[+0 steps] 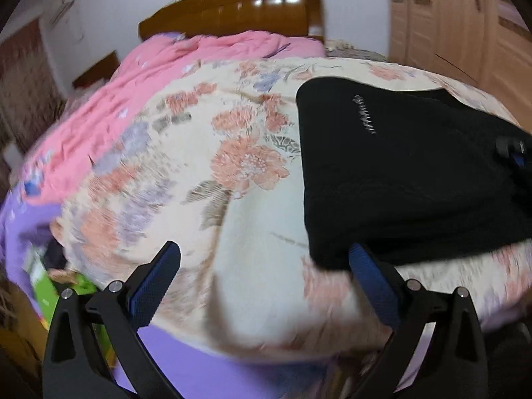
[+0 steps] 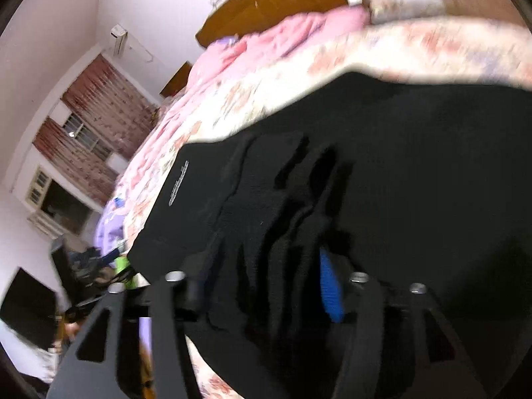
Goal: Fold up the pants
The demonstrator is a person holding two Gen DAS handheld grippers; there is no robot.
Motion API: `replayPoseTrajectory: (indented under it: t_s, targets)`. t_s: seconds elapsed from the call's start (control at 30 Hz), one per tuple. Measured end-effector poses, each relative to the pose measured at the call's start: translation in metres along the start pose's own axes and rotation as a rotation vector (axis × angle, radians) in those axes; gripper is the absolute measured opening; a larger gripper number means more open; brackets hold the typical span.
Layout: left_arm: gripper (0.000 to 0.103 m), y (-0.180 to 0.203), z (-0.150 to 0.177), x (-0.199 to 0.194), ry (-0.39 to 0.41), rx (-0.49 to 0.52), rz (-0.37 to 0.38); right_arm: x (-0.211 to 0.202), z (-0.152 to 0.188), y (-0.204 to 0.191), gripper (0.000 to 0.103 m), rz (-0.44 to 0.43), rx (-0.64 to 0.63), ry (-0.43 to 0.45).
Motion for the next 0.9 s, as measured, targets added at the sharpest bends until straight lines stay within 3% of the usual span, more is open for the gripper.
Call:
replayPoseTrajectory:
  t_s: [0.07,0.2,0.33,0.43,0.53,0.63,0.77,0.83,0.9]
  targets:
    - [0.101,-0.005,-0.014,-0.028,0.068,-0.029,0.039,-0.011,-0.006,-0.008,0.057,0.059,-0.07,0.046]
    - [0.101,0.007,-0.063,-0.043,0.196,-0.096,0.154,-0.003,-0.007,-0.06,0.057,0.066,-0.288,0.062]
    - [0.101,0.059,-0.096,0.005,0.165,-0.067,0.321,0.029,0.009,-0.102,0.057,0.095,-0.482,0.004]
    - [0.101,0.076,-0.084,0.046,0.077,-0.047,0.333,0.048,0.026,-0.094,0.057,0.192,-0.555,-0.048]
    - [0.101,0.077,-0.06,0.071,0.029,-0.028,0.291,0.043,0.034,-0.084,0.06,0.176,-0.577,-0.013]
    - [0.102,0.08,-0.054,0.073,0.05,0.024,0.253,0.044,0.033,-0.081,0.061,0.156,-0.569,-0.015]
    - [0.101,0.07,-0.066,0.067,0.0,-0.023,0.215,0.037,0.027,-0.084,0.064,0.142,-0.558,-0.067]
    - [0.101,0.066,-0.085,0.041,0.056,-0.055,0.289,0.023,0.019,-0.086,0.071,0.136,-0.56,-0.04]
    - [0.101,0.067,-0.111,0.03,0.09,-0.036,0.298,0.014,0.005,-0.088,0.073,0.119,-0.564,0.017]
Point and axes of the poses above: each gripper's, at about its wrist camera, not at the fingertips, and x roughly the way its jaws point, y to its right, z to its underside, the point moved 4 cm from there along x, roughly the way its jaws point, and after that the axes turned 6 degrees about z, right-handed, at the moved point
